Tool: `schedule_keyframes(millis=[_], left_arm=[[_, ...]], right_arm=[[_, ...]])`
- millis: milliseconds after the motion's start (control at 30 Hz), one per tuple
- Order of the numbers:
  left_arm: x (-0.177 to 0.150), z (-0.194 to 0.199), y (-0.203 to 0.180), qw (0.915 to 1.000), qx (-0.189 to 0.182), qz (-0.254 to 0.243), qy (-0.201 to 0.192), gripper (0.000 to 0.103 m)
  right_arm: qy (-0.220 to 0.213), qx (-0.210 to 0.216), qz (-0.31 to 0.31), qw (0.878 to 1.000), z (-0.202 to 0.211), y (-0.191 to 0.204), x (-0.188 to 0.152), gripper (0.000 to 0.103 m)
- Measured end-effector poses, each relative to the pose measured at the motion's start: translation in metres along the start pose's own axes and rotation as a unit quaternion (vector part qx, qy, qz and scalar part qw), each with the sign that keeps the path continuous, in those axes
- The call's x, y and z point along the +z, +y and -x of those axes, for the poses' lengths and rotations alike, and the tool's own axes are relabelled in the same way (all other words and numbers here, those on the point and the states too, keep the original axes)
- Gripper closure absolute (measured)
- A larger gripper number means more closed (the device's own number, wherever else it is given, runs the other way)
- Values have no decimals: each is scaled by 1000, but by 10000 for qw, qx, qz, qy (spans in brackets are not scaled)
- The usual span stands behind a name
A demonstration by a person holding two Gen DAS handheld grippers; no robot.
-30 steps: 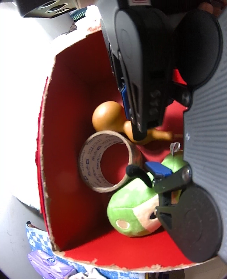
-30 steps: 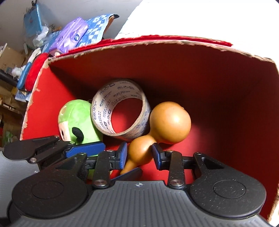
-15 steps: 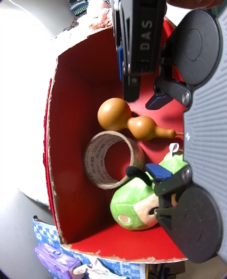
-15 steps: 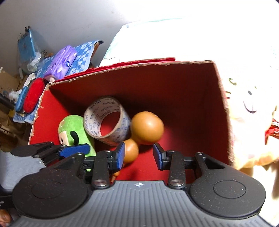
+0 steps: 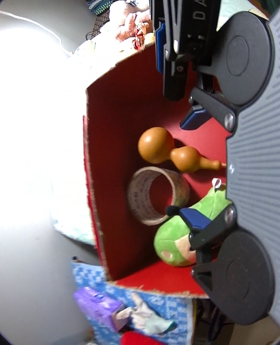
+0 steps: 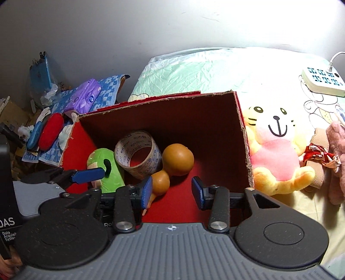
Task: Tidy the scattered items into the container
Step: 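Withdraw both tools up and away from the red box, then move the right tool down toward the brown pine cone beside the box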
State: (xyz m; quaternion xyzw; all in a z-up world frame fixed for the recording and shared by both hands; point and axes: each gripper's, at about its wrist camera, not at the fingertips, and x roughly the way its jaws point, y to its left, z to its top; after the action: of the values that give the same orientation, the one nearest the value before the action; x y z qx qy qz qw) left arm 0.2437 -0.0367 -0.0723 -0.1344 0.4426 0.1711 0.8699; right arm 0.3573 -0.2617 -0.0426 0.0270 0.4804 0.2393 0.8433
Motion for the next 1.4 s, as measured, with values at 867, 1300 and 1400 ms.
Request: schedule_keyframes(millis=[867, 1300, 1400], left_arm=[[-57, 83, -64, 9969, -227, -83, -744, 5], [-82, 40, -116, 9986, -375, -197, -305, 5], [-86, 24, -126, 9982, -451, -298, -246, 4]], right_arm=[[164, 471, -71, 9987, 51, -70, -49, 56], [687, 481, -297, 9960, 29, -120, -69, 56], [706, 417, -480, 9955, 22, -134, -73, 56]])
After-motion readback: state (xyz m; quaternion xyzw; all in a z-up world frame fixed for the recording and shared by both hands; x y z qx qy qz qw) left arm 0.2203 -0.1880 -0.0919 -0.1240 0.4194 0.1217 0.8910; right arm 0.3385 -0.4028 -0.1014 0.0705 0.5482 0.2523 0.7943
